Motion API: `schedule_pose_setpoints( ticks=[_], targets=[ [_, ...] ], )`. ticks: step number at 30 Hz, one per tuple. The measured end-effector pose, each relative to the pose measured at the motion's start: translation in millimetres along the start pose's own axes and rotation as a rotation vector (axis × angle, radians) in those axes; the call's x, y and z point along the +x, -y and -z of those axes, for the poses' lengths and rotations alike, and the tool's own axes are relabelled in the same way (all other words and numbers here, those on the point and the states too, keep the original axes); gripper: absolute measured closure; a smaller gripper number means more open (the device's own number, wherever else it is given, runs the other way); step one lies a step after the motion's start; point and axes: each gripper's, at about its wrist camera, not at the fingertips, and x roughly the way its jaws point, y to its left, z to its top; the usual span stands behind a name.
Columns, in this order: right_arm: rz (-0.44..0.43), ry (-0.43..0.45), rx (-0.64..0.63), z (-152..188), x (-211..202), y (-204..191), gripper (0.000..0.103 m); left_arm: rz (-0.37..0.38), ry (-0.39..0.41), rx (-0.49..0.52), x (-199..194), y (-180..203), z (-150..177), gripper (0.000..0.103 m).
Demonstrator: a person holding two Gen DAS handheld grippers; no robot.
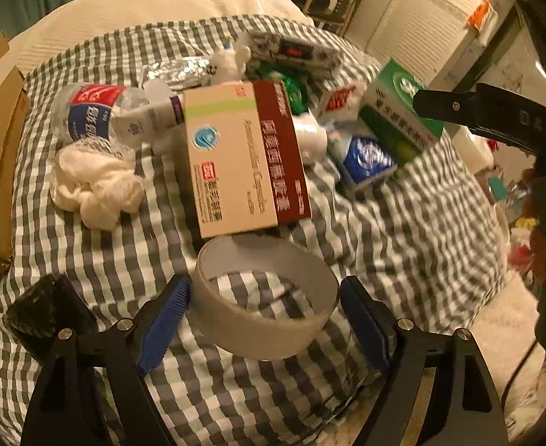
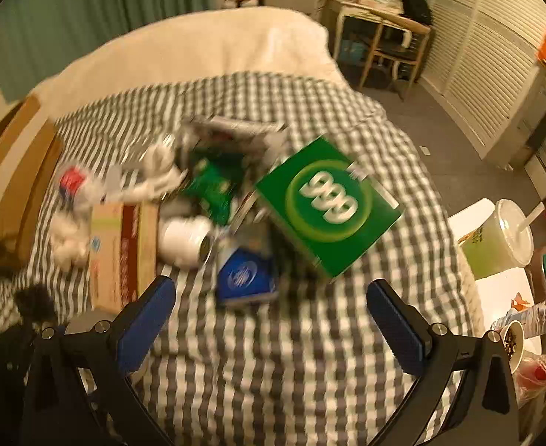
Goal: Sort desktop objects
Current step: 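Lift the tape roll with the left tool while the right tool lifts the green box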
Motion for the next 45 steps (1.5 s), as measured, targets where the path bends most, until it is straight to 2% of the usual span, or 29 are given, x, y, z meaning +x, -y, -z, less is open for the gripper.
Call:
schedule_pose_setpoints(
  ticks=[2,5,6,10,13,18,21,24,28,31,33,34,38,45],
  targets=[
    [0.004,0.016,0.015,-11,2,8,0.001,0.011,0.007,-0.011,0,0,-4,0.018],
    [-0.054,0.029,-0.042,-25,5,15,0.0,0.029,0.026,-0.037,-8,-10,-13,0.019],
    [-0.07,0.031,-0.108,-29,7,13,0.0,0.032,0.03,-0.046,-11,-12,-14,0.019],
    [-0.021,0.069,-0.378,-36,8,4,0.0,0.039,0.027,-0.067,-12,-20,-23,0.019],
    [-0.02,0.026,-0.451,-41,22,8,0.0,0.031,0.02,-0.078,-6,-22,-23,0.019],
    [-0.003,-0.052,-0.455,-44,56,22,0.0,0.028,0.01,-0.063,-4,-24,-21,0.019],
    [0.014,-0.072,-0.442,-48,66,27,0.0,0.026,0.009,-0.053,-4,-23,-24,0.019],
    [-0.007,-0.093,-0.401,-53,69,30,0.0,0.019,0.013,-0.031,-5,-21,-24,0.019],
    [-0.056,-0.107,-0.34,-53,64,33,0.002,0.021,0.008,-0.017,-6,-20,-24,0.019],
    [-0.059,-0.125,-0.348,-51,59,30,0.018,0.024,0.01,-0.004,-9,-19,-23,0.019],
    [-0.052,-0.13,-0.349,-49,57,28,0.018,0.026,0.015,0.003,-12,-18,-23,0.019],
    [-0.052,-0.132,-0.344,-48,56,29,0.018,0.059,0.008,0.062,-14,-17,-23,0.019],
    [-0.039,-0.14,-0.324,-45,47,30,0.019,0.06,0.027,0.083,-23,-17,-24,0.019],
    [-0.042,-0.104,-0.311,-51,12,27,0.019,0.065,0.085,0.11,-49,-16,-27,0.019]
  ],
)
